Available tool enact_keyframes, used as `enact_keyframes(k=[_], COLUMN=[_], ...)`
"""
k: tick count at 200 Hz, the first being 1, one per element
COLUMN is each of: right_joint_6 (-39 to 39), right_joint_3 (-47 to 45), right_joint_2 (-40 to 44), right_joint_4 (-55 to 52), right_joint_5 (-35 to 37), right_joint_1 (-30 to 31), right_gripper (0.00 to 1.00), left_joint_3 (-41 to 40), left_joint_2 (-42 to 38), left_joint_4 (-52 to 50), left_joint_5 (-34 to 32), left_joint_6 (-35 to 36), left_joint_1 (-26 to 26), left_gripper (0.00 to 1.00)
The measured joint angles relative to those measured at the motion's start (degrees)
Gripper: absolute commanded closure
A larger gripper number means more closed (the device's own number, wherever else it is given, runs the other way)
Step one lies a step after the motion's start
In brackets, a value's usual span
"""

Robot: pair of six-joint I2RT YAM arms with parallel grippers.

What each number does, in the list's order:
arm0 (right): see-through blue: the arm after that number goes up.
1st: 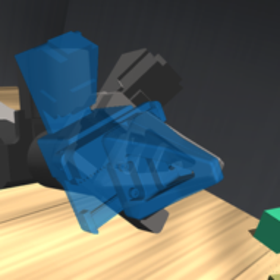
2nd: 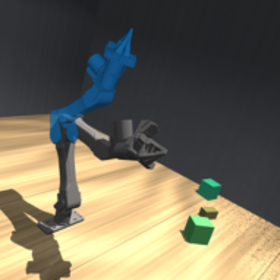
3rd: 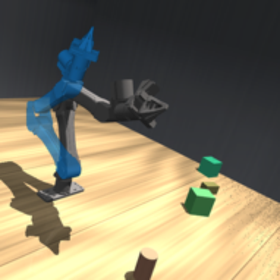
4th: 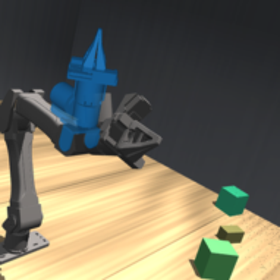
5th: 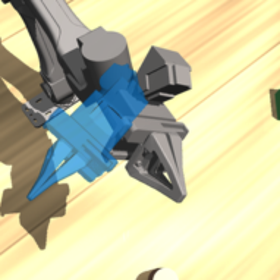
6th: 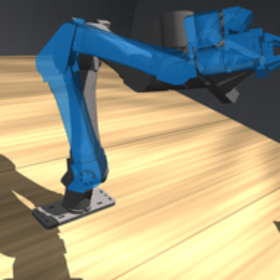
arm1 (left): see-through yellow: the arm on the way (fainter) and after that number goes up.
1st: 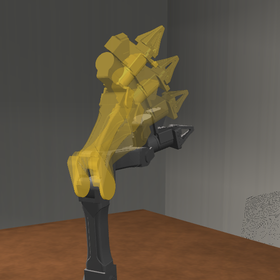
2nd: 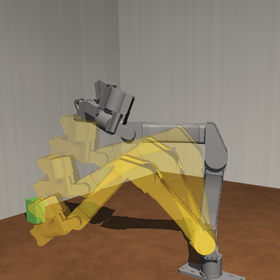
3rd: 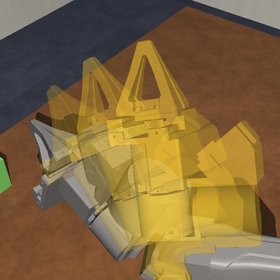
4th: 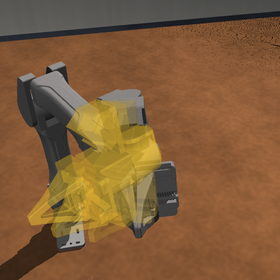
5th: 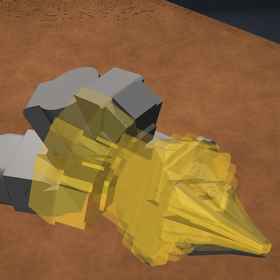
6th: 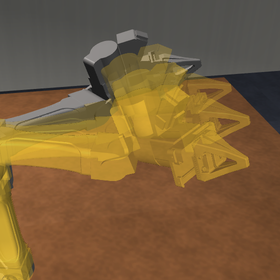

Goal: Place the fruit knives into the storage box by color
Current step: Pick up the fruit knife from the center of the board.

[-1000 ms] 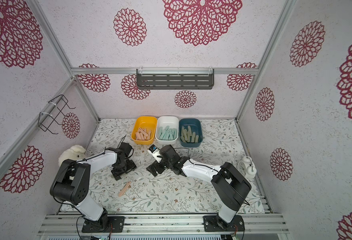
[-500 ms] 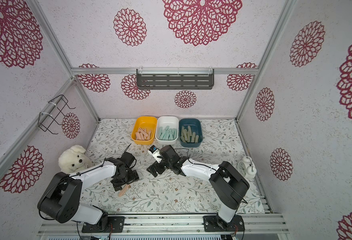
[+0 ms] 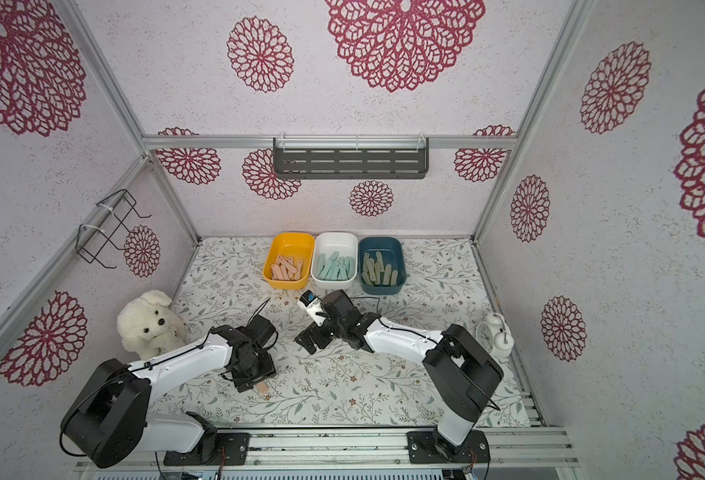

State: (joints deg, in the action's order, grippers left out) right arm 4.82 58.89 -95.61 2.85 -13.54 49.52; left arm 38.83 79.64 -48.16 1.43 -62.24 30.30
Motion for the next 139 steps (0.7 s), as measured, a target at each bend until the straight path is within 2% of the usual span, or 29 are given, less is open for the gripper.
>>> enact_keyframes(k=[33, 100, 139], right_joint_6=[0.4, 0.4, 0.4], right_joint_3=[0.0, 0.0, 0.5], right_joint_2=[0.3, 0.5, 0.5], right_joint_4=[-0.4, -0.7, -1.6], right_joint_5=[0.0, 0.3, 1.9], right_joint_1=[0.0, 0.0, -0.1], right_gripper=[0.01, 0.01, 0.01], left_joint_3=[-0.2, 0.0, 2.4], left_joint_2=[0.9, 1.3, 1.1], left_joint_4=[-0.6, 0.1, -2.3], left_joint_5=[-0.7, -0.7, -2.3], left_joint_6=[-0.2, -0.4, 1.1], left_joint_1=[0.1, 0.6, 0.5], left_gripper=[0.46, 0.79, 0.86])
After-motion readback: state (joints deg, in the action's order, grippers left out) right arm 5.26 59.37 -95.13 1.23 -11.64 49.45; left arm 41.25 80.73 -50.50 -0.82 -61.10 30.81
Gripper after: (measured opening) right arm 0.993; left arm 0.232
